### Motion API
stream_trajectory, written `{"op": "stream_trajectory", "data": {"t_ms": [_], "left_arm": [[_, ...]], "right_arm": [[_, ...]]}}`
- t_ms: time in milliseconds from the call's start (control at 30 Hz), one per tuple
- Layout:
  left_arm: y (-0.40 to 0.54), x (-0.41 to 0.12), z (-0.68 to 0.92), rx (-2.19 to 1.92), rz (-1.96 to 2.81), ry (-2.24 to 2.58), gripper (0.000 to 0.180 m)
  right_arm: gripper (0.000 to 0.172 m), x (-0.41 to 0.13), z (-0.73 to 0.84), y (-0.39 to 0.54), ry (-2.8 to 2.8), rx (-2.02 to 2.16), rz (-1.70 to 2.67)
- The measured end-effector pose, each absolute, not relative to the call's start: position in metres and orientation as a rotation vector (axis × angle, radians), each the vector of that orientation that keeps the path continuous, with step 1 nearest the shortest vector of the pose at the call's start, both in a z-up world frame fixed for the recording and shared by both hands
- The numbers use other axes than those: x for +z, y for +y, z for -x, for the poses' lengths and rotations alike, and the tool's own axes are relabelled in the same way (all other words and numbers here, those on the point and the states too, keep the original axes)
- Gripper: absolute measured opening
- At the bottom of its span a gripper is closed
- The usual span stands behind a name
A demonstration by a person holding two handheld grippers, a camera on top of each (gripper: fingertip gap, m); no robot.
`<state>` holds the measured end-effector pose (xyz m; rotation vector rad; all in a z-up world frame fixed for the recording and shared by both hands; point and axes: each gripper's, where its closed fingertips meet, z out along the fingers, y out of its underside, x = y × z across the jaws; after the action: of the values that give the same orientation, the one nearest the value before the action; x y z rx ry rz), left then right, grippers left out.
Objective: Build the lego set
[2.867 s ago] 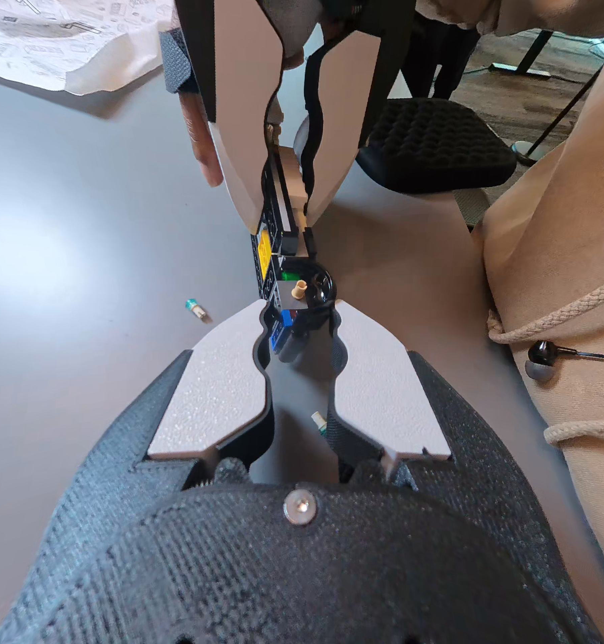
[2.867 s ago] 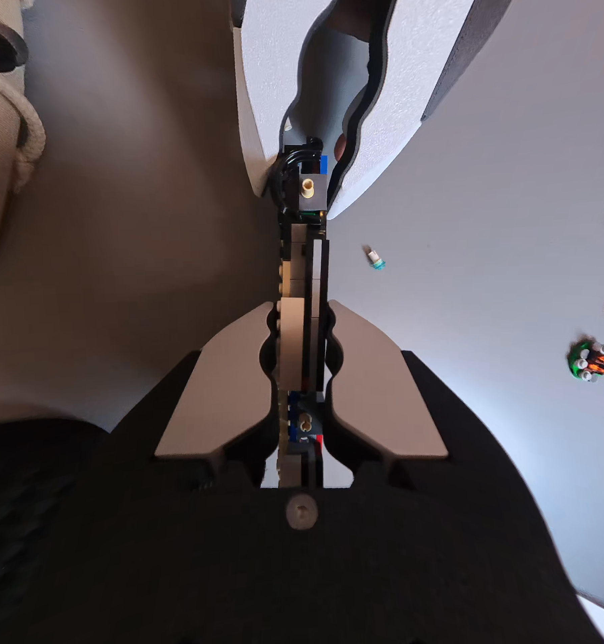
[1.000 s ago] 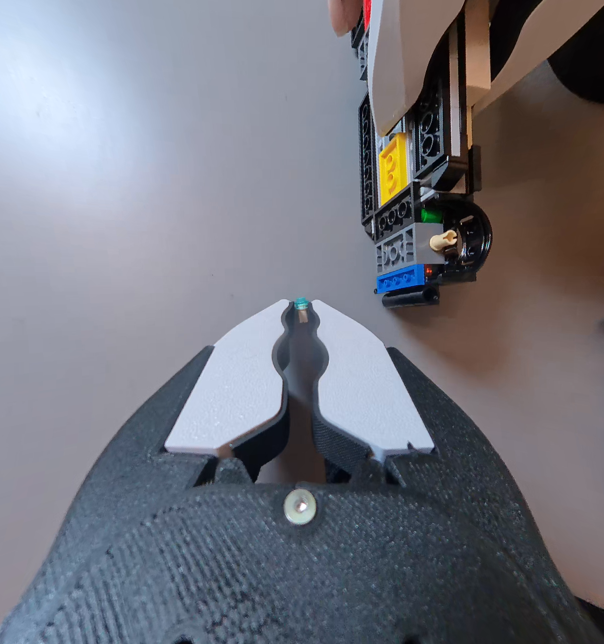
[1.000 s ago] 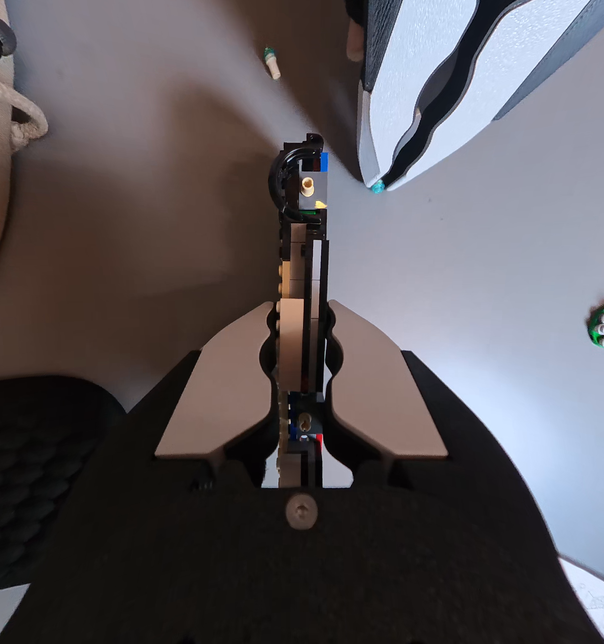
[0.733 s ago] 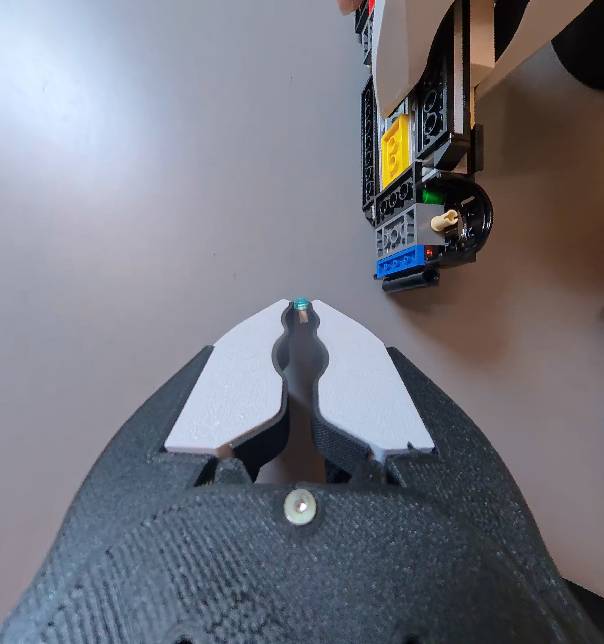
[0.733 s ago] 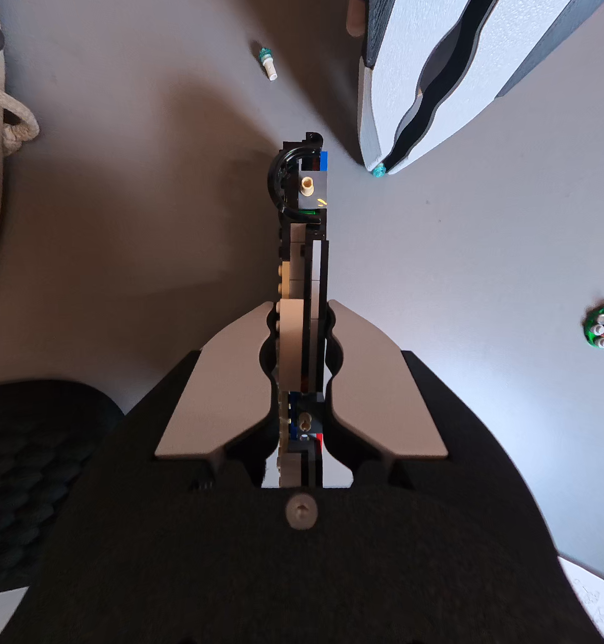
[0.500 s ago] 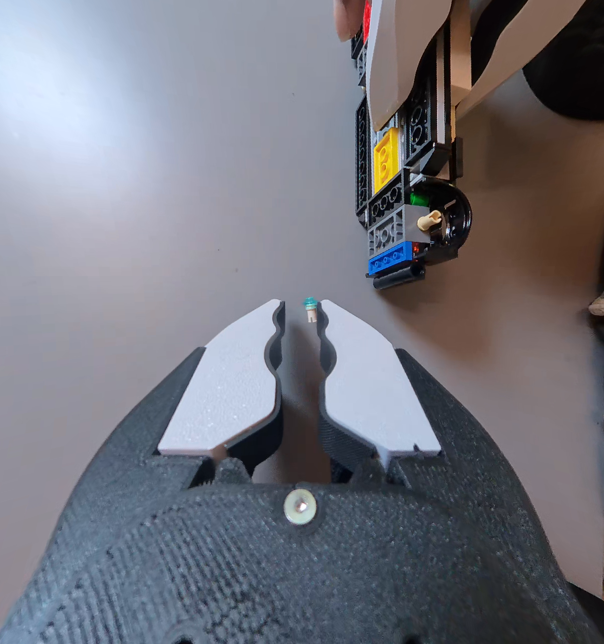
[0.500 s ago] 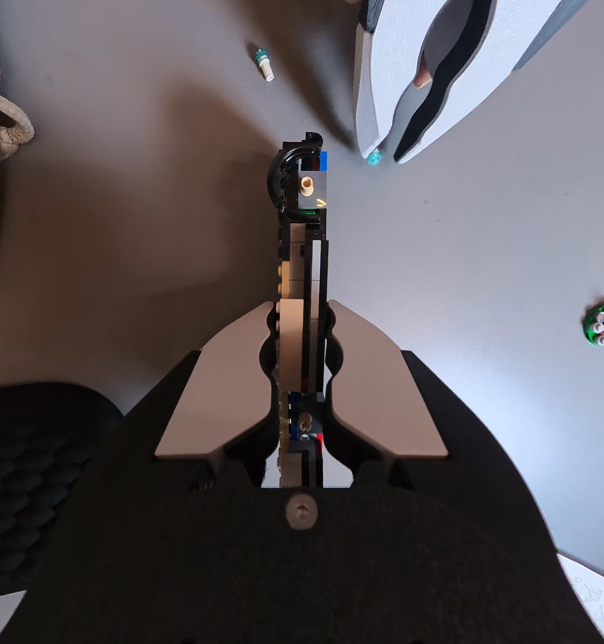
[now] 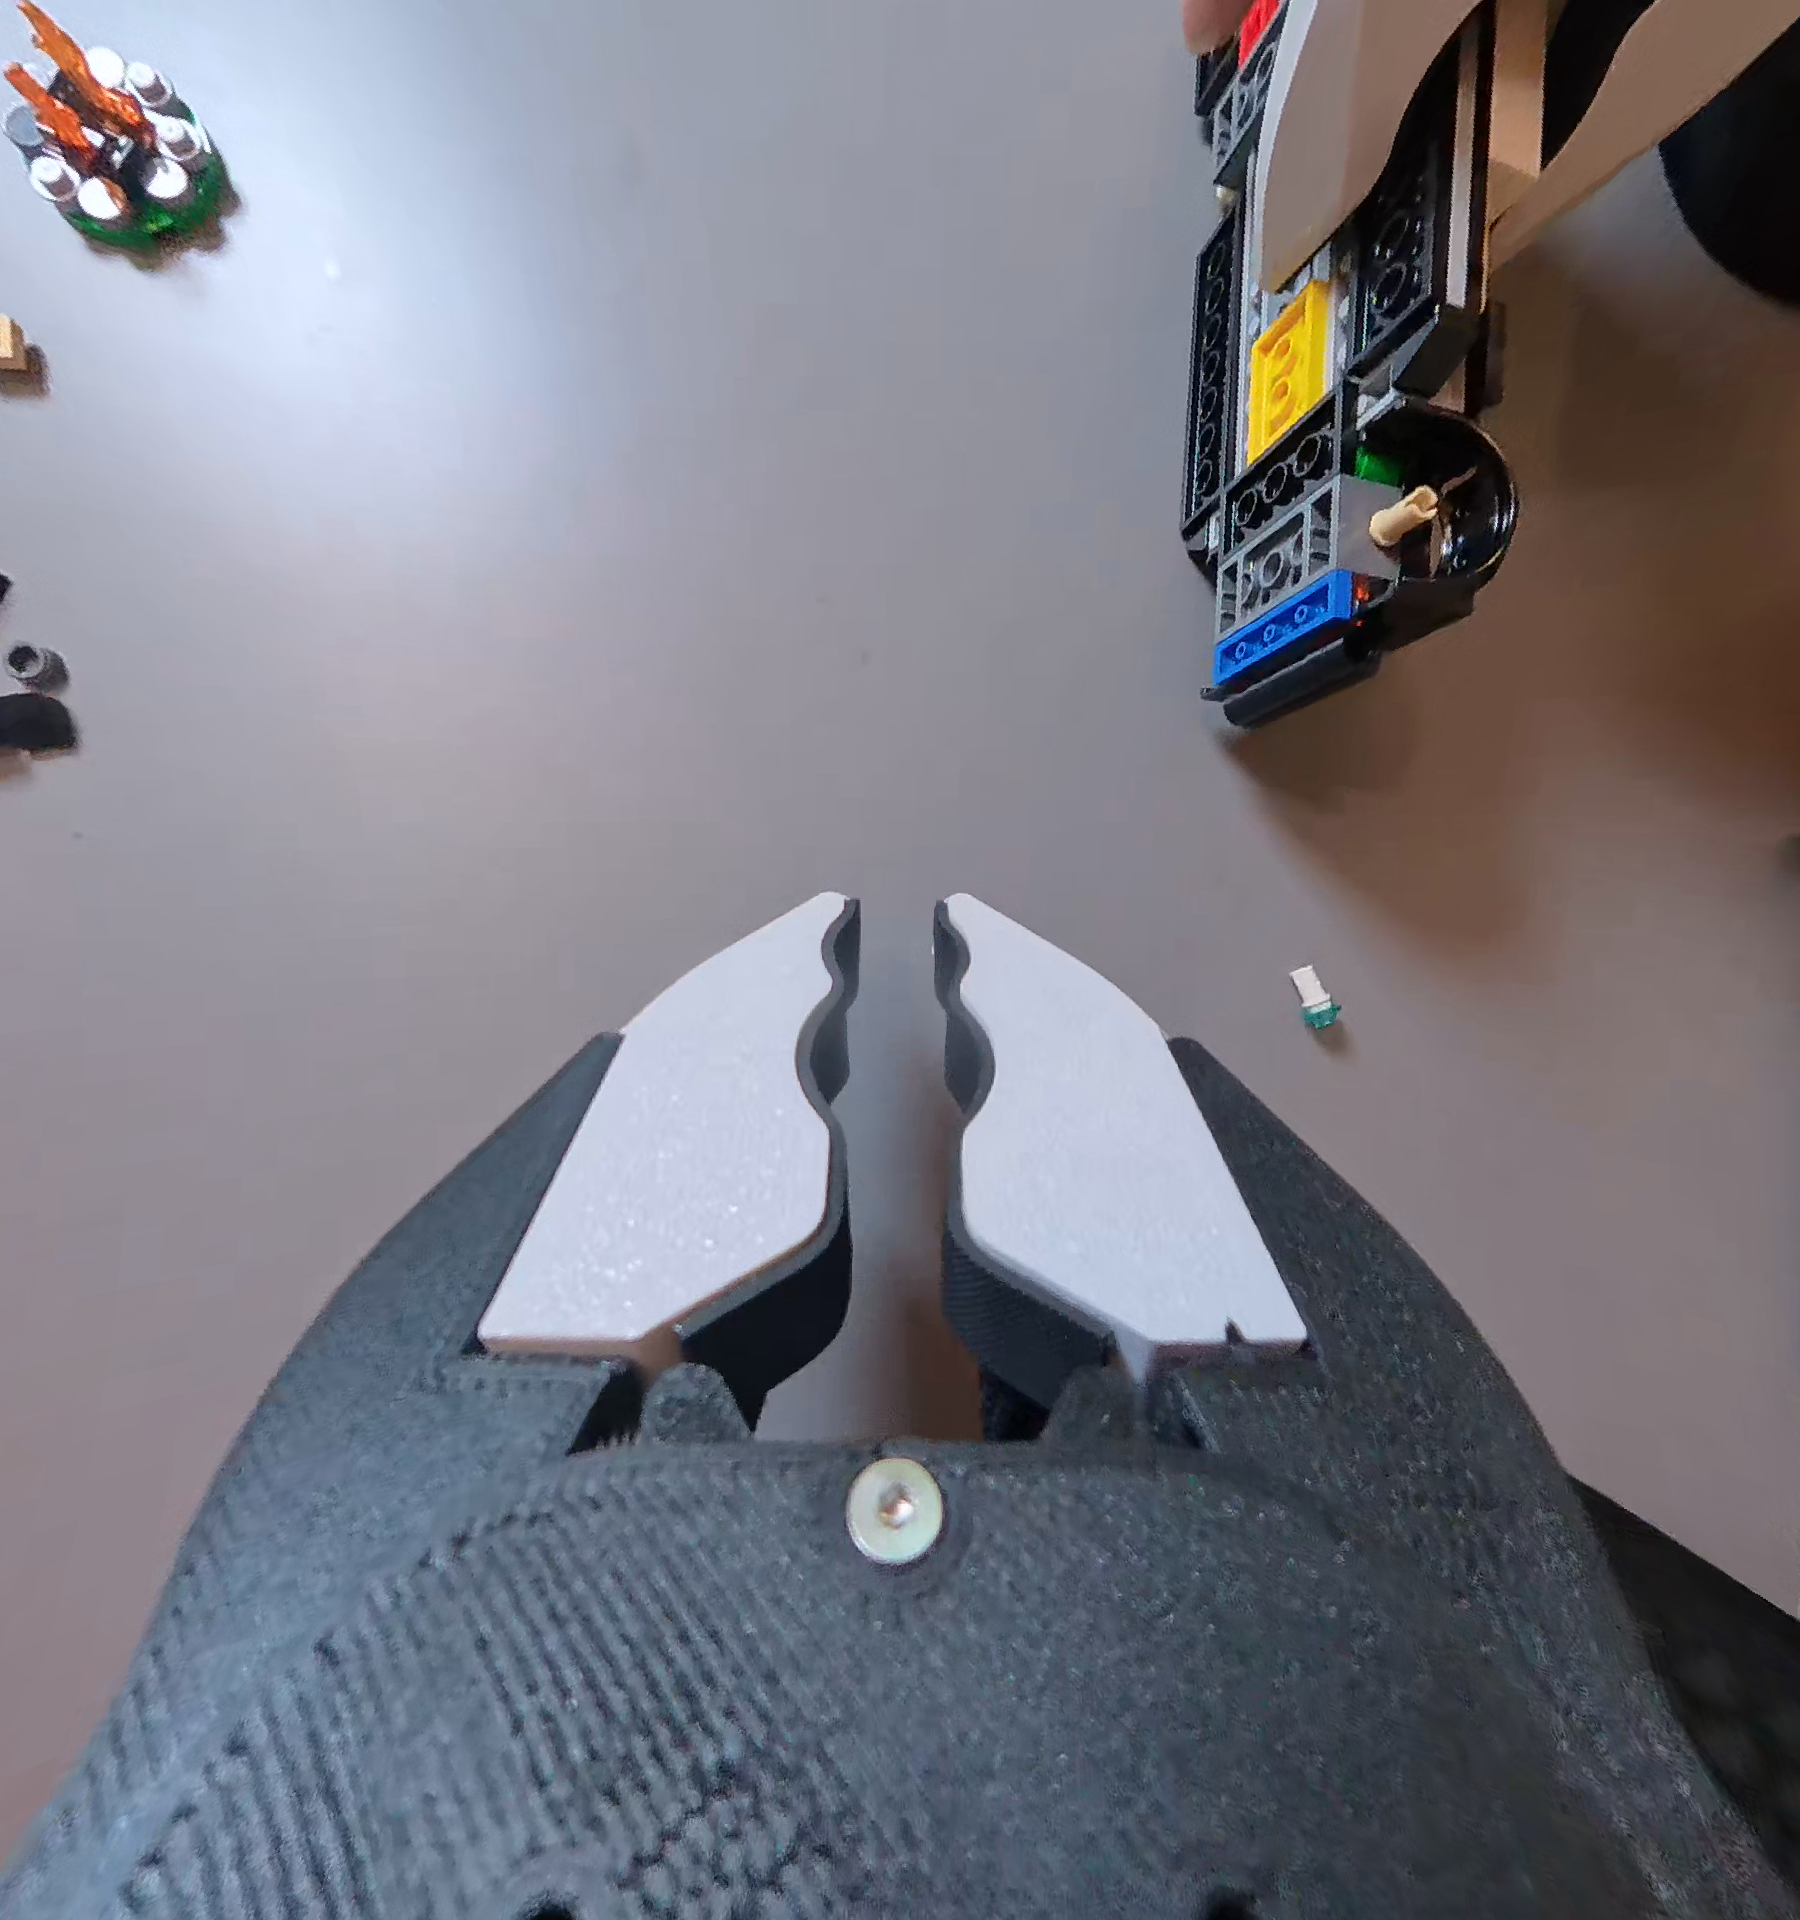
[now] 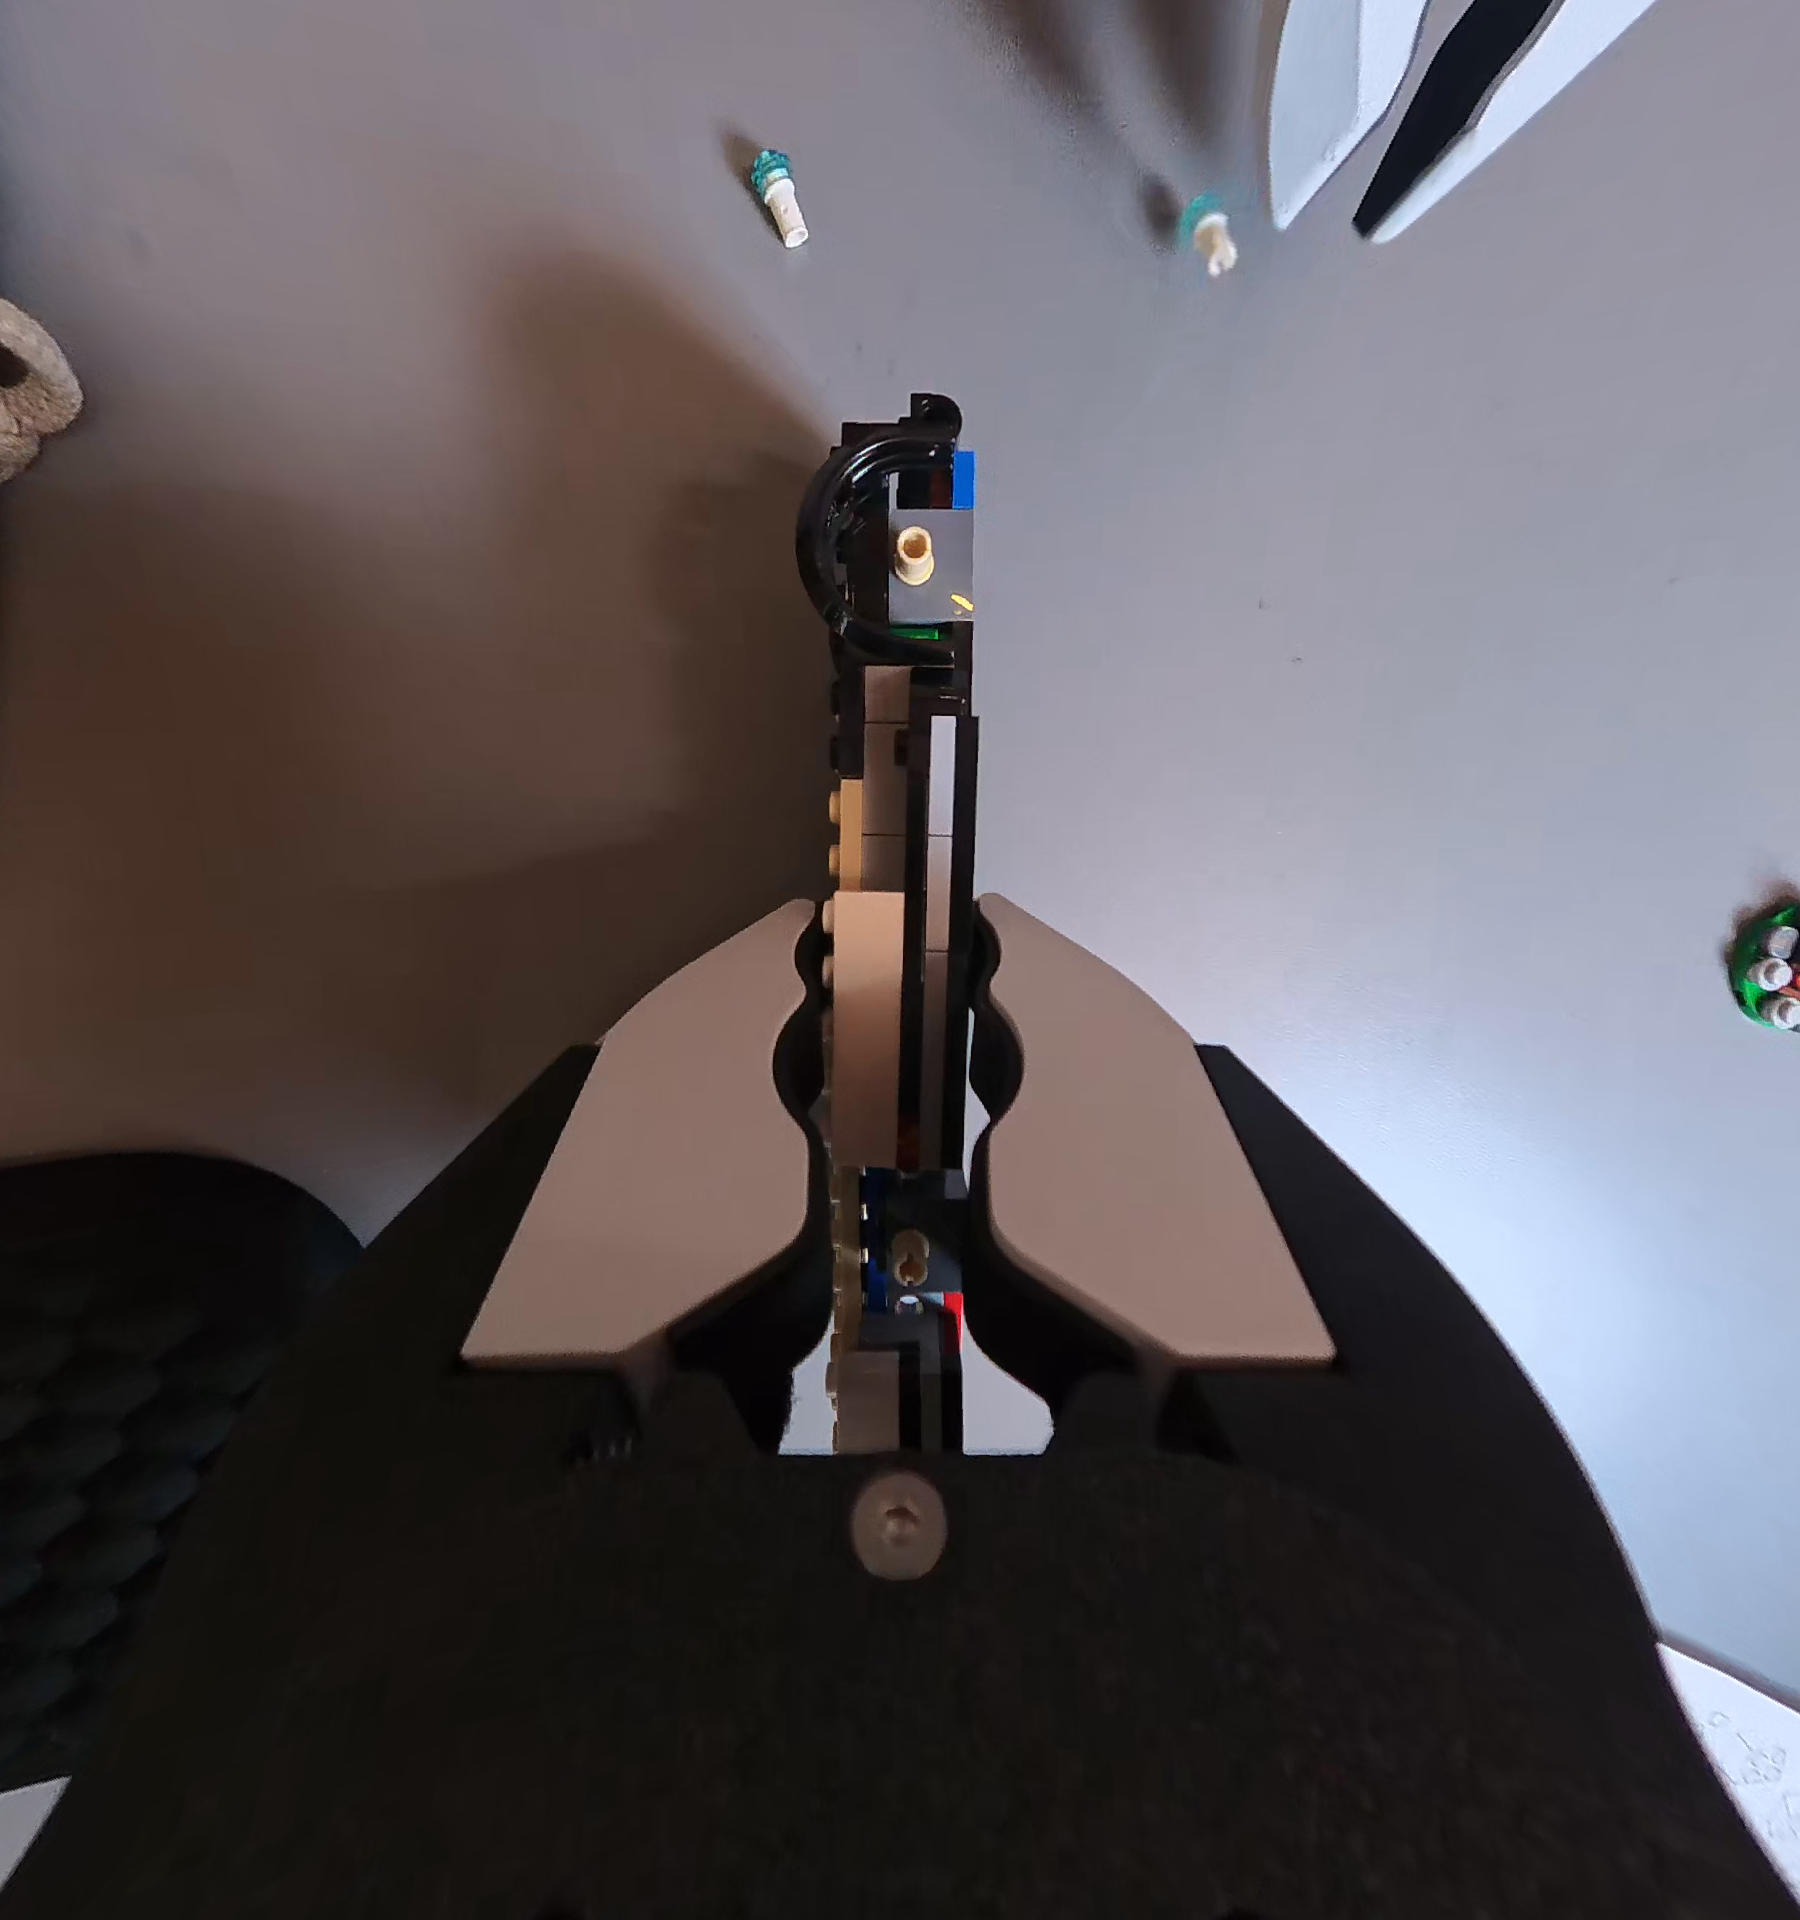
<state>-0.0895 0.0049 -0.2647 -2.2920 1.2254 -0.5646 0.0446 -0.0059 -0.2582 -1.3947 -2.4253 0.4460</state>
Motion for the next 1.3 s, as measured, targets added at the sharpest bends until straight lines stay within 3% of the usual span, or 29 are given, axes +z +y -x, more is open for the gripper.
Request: {"op": "stream_trajectory", "data": {"t_ms": [433,733,1000,1167,1300], "left_arm": [[-0.018,-0.277,0.115,-0.531,2.367,1.308,0.005],[0.008,-0.282,0.151,-0.325,2.395,1.219,0.017],[0.03,-0.286,0.121,-0.493,2.209,1.552,0.028],[0.03,-0.285,0.103,-0.643,2.121,1.724,0.025],[0.023,-0.286,0.102,-0.672,2.152,1.769,0.011]], "right_arm": [[0.023,-0.258,-0.044,-0.006,-2.398,0.488,1.386],[0.024,-0.258,-0.04,-0.004,-2.433,0.507,1.38],[0.023,-0.258,-0.041,0.003,-2.611,0.606,1.442],[0.024,-0.258,-0.038,0.005,-2.628,0.648,1.452],[0.024,-0.257,-0.037,0.006,-2.603,0.676,1.457]]}}
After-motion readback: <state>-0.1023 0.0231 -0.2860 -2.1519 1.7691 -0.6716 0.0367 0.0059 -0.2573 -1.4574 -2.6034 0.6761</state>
